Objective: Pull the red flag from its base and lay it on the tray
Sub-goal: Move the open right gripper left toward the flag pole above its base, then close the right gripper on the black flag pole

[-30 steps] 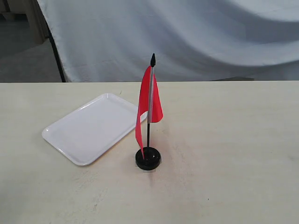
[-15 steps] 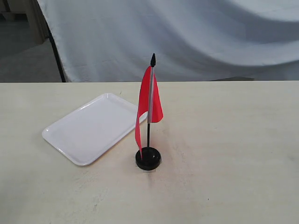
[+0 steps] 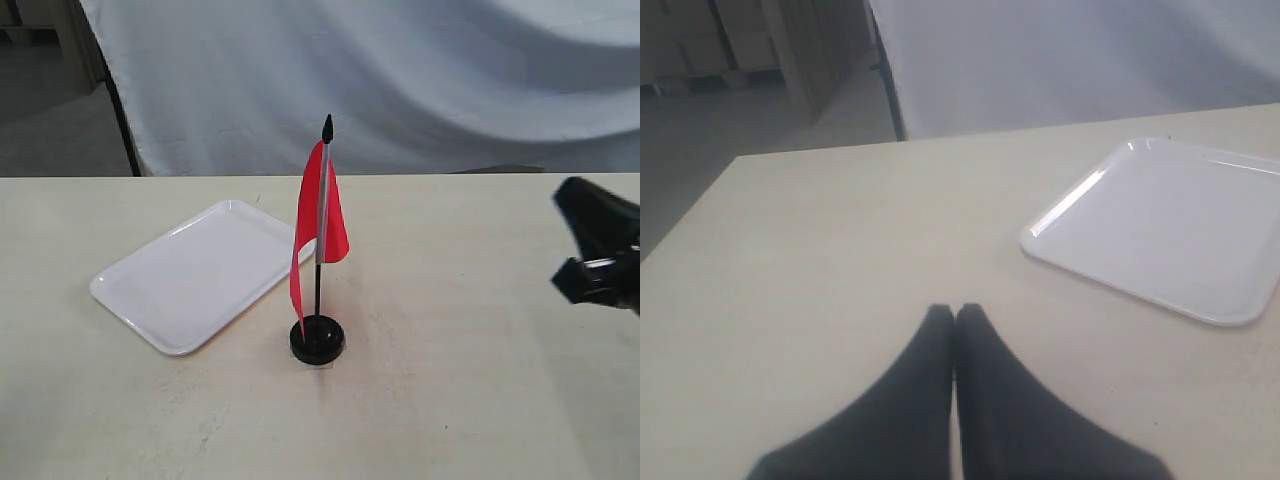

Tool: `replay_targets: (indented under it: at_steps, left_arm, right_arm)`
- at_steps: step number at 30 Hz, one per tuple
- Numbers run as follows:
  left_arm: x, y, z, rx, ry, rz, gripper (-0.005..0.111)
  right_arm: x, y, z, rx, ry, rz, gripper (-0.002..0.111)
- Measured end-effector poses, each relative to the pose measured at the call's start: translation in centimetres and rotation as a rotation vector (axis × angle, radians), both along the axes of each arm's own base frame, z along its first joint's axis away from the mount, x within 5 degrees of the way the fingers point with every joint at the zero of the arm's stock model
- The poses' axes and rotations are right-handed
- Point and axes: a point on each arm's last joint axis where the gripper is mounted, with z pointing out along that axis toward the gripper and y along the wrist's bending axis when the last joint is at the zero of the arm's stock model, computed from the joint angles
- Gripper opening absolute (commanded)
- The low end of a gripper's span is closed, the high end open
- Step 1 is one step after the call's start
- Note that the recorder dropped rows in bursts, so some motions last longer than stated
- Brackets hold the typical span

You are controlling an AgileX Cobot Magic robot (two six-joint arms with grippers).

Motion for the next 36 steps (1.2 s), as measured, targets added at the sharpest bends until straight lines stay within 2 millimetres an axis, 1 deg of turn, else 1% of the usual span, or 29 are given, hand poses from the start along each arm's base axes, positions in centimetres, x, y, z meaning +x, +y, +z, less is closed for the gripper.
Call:
replay_targets:
  at_steps: [1, 3, 5, 10, 12, 15, 17, 19, 20, 22, 24, 26, 27, 28, 33, 36]
  left_arm:
    - [0.0, 0.0, 0.0, 0.0, 0.0, 0.0, 0.0]
    - [0.0, 0.0, 0.0, 0.0, 0.0, 0.0, 0.0]
    - [0.0, 0.0, 0.0, 0.0, 0.0, 0.0, 0.0]
    - [0.0, 0.0, 0.0, 0.0, 0.0, 0.0, 0.0]
    - [0.0, 0.0, 0.0, 0.0, 0.0, 0.0, 0.0]
    - [0.0, 0.0, 0.0, 0.0, 0.0, 0.0, 0.0]
    - [0.0, 0.0, 0.0, 0.0, 0.0, 0.0, 0.0]
    - [0.0, 0.0, 0.0, 0.0, 0.0, 0.0, 0.0]
    - [0.0, 0.0, 0.0, 0.0, 0.0, 0.0, 0.0]
    - [0.0, 0.0, 0.0, 0.0, 0.0, 0.0, 0.0]
    - [0.0, 0.0, 0.0, 0.0, 0.0, 0.0, 0.0]
    - [0.0, 0.0, 0.0, 0.0, 0.0, 0.0, 0.0]
    - [0.0, 0.0, 0.0, 0.0, 0.0, 0.0, 0.0]
    - [0.0, 0.0, 0.0, 0.0, 0.0, 0.0, 0.0]
    - [0.0, 0.0, 0.0, 0.0, 0.0, 0.0, 0.0]
    - [0.0, 0.0, 0.0, 0.0, 0.0, 0.0, 0.0]
  right_arm:
    - [0.8, 0.5, -0.5, -0.023, 0.02, 0.048, -0.001]
    - [2.5, 1.7, -2.1, -0.069, 0.076, 0.15, -0.001]
    - [3.7, 3.0, -3.6, -0.104, 0.115, 0.225, -0.001]
    - [6.0, 6.5, -8.0, -0.169, 0.204, 0.374, -0.001]
    - [6.7, 7.8, -9.4, -0.18, 0.227, 0.417, -0.001]
    - [7.4, 8.8, -10.8, -0.187, 0.246, 0.45, -0.001]
    - [7.6, 9.0, -11.1, -0.189, 0.25, 0.454, 0.002]
    - [7.7, 9.1, -11.2, -0.19, 0.248, 0.456, 0.011]
    - [7.7, 9.1, -11.2, -0.191, 0.247, 0.456, 0.019]
    - [7.6, 9.1, -11.1, -0.19, 0.246, 0.458, 0.039]
    - [7.5, 9.2, -11.2, -0.196, 0.244, 0.473, 0.066]
    - [7.3, 9.3, -11.2, -0.213, 0.234, 0.503, 0.087]
    - [7.2, 9.4, -11.2, -0.226, 0.227, 0.522, 0.094]
    - [7.1, 9.5, -11.2, -0.239, 0.219, 0.538, 0.097]
    - [7.0, 9.6, -11.2, -0.256, 0.203, 0.557, 0.095]
    - [7.5, 9.8, -11.0, -0.261, 0.178, 0.555, 0.095]
